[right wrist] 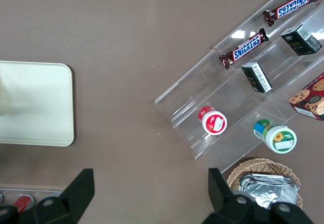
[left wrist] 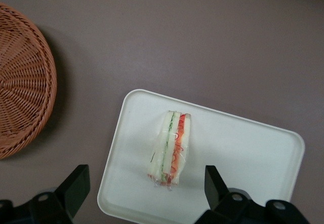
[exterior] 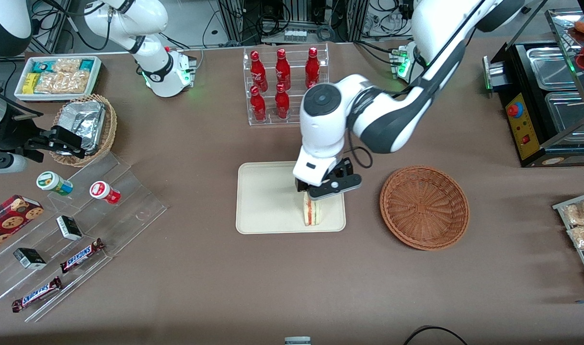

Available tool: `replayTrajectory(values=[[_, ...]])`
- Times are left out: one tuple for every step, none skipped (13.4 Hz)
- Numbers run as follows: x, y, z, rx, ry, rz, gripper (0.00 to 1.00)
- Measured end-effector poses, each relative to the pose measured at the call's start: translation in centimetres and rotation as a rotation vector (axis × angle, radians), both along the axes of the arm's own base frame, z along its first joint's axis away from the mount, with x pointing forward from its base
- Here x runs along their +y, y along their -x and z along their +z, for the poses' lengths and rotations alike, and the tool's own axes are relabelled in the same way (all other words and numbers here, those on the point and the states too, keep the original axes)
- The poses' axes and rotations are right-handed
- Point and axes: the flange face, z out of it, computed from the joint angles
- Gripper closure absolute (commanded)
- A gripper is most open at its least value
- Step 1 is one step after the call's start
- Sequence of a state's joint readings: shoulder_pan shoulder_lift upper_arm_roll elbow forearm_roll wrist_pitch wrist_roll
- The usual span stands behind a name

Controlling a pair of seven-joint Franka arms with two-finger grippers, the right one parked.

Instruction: Place sandwich from basket to tray

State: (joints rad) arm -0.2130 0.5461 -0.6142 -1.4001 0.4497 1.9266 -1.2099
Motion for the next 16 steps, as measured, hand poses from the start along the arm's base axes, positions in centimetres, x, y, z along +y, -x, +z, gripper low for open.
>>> replayTrajectory(values=[[0.9, -0.5, 1.7, -0.007, 0.021, 0.026, 0.00], [1.8, -0.9, 3.1, -0.009, 0.023, 0.048, 0.00], [2.9, -1.3, 4.3, -0.002, 0.010, 0.072, 0.00], [4.3, -1.9, 5.4, 0.011, -0.009, 0.100, 0.00], [5.9, -2.7, 6.2, 0.019, -0.022, 0.117, 0.00], [7.6, -3.5, 7.0, 0.026, -0.022, 0.115, 0.00], [9.1, -4.2, 7.7, 0.039, -0.009, 0.096, 0.00], [10.4, -4.5, 8.3, 0.060, -0.007, 0.073, 0.00], [11.8, -4.6, 8.8, 0.085, -0.024, 0.049, 0.00], [13.2, -4.6, 9.4, 0.105, -0.046, 0.016, 0.00], [14.5, -4.6, 10.1, 0.119, -0.062, -0.020, 0.00], [16.1, -4.7, 10.8, 0.138, -0.072, -0.046, 0.00], [18.1, -4.8, 11.6, 0.162, -0.066, -0.072, 0.00], [20.0, -5.0, 12.6, 0.177, -0.048, -0.097, 0.00], [22.1, -5.1, 13.7, 0.192, -0.027, -0.122, 0.00], [24.3, -5.0, 15.0, 0.207, -0.009, -0.152, 0.00]])
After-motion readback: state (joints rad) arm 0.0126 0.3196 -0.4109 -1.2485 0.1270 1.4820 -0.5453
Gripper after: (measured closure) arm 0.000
